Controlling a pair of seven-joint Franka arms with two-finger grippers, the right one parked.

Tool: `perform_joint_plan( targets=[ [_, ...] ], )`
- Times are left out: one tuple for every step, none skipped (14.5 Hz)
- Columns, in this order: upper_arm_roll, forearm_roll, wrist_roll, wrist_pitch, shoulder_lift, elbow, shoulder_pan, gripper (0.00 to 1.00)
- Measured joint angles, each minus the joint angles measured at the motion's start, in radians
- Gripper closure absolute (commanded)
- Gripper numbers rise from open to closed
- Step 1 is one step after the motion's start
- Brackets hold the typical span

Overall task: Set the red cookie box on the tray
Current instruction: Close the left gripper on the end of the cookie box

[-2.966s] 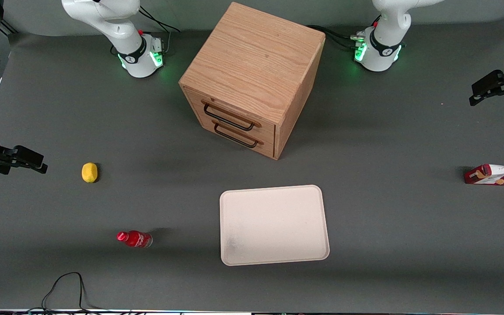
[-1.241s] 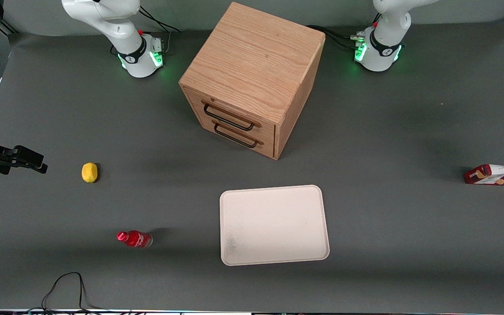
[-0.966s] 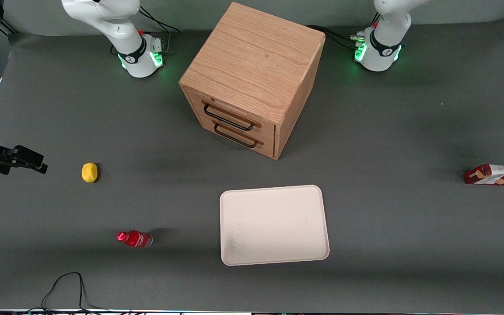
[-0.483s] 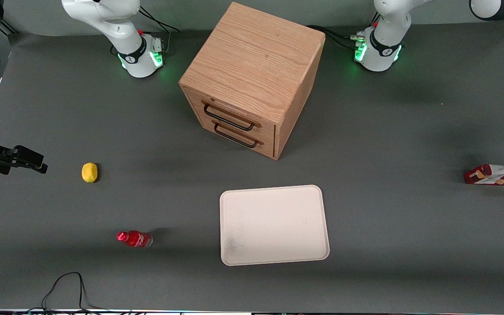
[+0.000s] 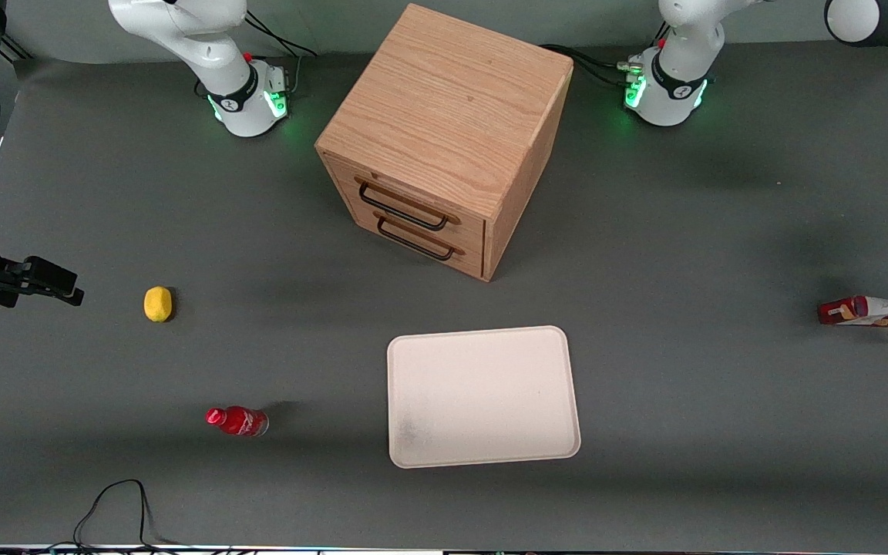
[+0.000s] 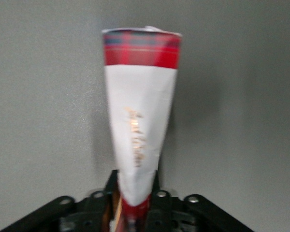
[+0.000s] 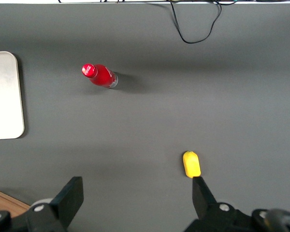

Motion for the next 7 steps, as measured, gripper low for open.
perform_joint_plan(
  targets=[
    [0.0, 0.0, 0.0, 0.0, 0.0, 0.0, 0.0, 1.0],
    [0.0, 0.0, 0.0, 0.0, 0.001, 0.0, 0.0, 1.0],
    [0.0, 0.0, 0.0, 0.0, 0.002, 0.0, 0.0, 1.0],
    [0.0, 0.0, -0.003, 0.0, 0.002, 0.0, 0.0, 1.0],
    [0.0, 0.0, -0.01, 0.0, 0.002, 0.0, 0.0, 1.0],
    [0.0, 0.0, -0.032, -0.003, 0.001, 0.0, 0.0, 1.0],
    [0.0, 0.0, -0.067, -0.011, 0.0, 0.002, 0.0, 1.0]
  ],
)
